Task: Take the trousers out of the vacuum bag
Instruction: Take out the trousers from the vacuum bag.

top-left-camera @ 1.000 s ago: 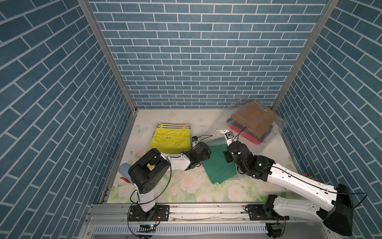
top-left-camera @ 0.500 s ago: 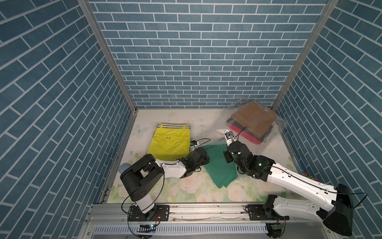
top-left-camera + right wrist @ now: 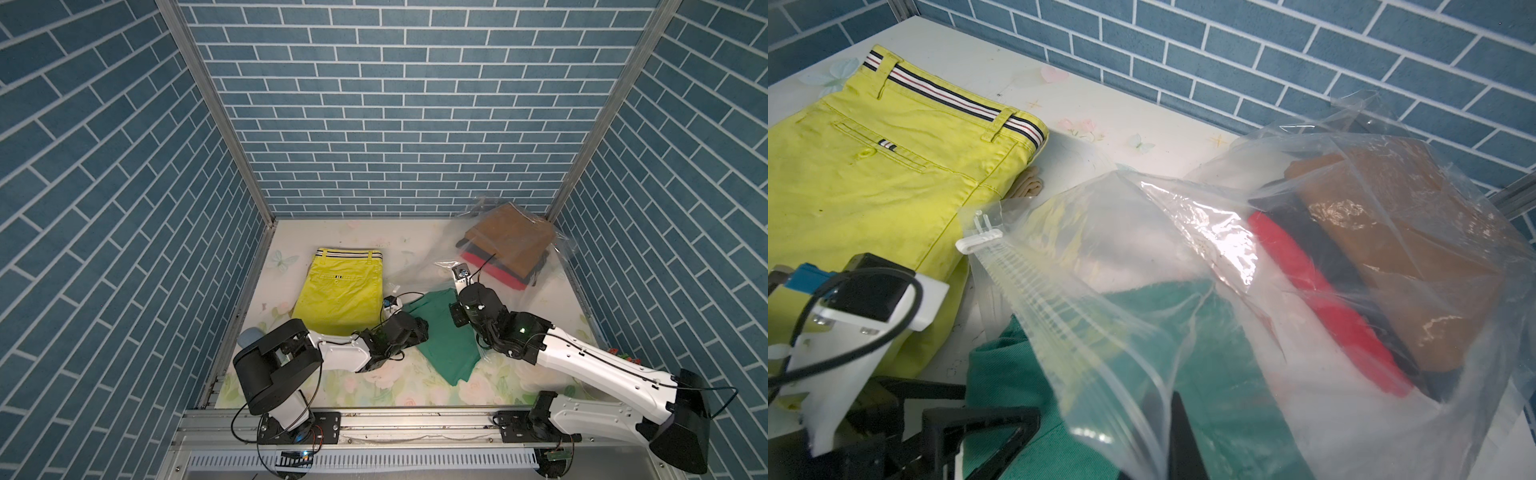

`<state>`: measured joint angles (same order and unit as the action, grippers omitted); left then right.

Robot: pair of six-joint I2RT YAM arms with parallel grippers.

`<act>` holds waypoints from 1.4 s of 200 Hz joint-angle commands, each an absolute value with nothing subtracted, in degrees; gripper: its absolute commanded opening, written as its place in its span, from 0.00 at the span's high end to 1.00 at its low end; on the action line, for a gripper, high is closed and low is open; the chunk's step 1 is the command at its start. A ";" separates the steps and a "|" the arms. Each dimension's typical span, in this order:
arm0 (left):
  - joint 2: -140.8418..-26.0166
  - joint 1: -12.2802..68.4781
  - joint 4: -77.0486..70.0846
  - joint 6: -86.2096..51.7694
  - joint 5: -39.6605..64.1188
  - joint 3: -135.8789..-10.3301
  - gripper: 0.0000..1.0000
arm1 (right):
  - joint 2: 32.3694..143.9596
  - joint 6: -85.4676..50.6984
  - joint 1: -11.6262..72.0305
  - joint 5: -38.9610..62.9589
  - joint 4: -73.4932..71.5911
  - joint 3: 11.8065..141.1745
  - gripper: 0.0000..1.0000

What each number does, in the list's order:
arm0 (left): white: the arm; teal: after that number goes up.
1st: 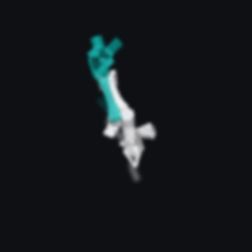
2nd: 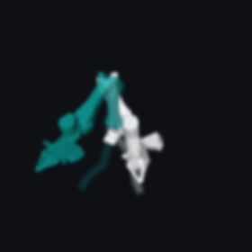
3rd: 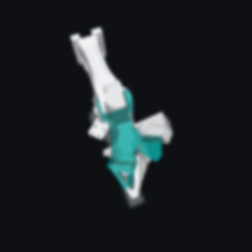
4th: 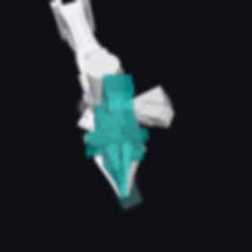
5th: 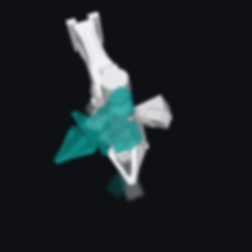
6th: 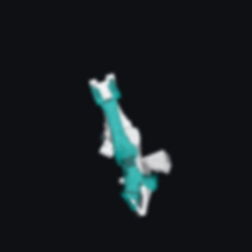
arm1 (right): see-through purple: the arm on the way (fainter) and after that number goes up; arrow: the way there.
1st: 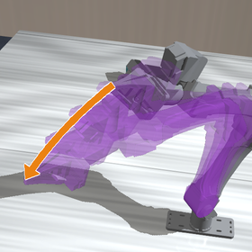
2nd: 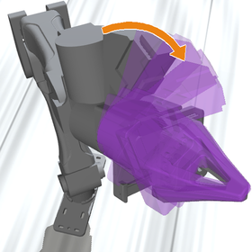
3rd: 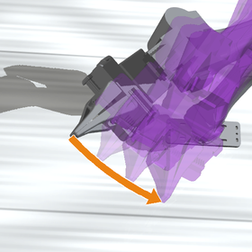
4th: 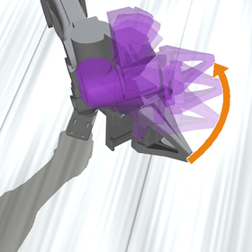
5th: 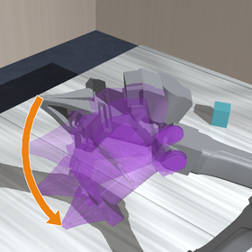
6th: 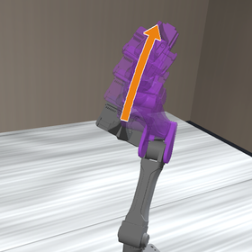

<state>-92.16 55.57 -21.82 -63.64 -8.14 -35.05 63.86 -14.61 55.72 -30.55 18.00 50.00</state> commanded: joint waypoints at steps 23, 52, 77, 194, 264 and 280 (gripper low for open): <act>-93.83 53.63 -18.60 -60.58 -10.64 -38.45 0.25 | 63.21 -14.15 55.53 -30.50 16.52 49.35 1.00; -95.72 51.76 -18.53 -59.75 -10.91 -39.69 0.29 | 63.02 -14.15 55.52 -30.50 16.70 49.27 1.00; -97.56 50.72 -18.18 -58.58 -10.56 -41.36 0.32 | 63.03 -14.16 55.47 -30.50 16.69 49.32 1.00; -94.87 49.94 -24.33 -56.11 -1.94 -40.77 0.99 | 63.45 -16.41 55.54 -28.69 14.86 46.76 0.96; -80.55 51.67 -19.98 -59.56 -1.67 -34.56 1.00 | 63.52 -16.96 55.46 -28.39 14.48 45.87 0.92; -77.01 52.18 -18.45 -60.44 -1.89 -33.30 1.00 | 63.89 -16.96 55.44 -28.39 14.50 45.83 0.92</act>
<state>-81.80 51.37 -21.08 -58.78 -1.87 -35.16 63.83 -15.22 55.70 -28.42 15.75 46.63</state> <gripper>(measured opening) 0.137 0.078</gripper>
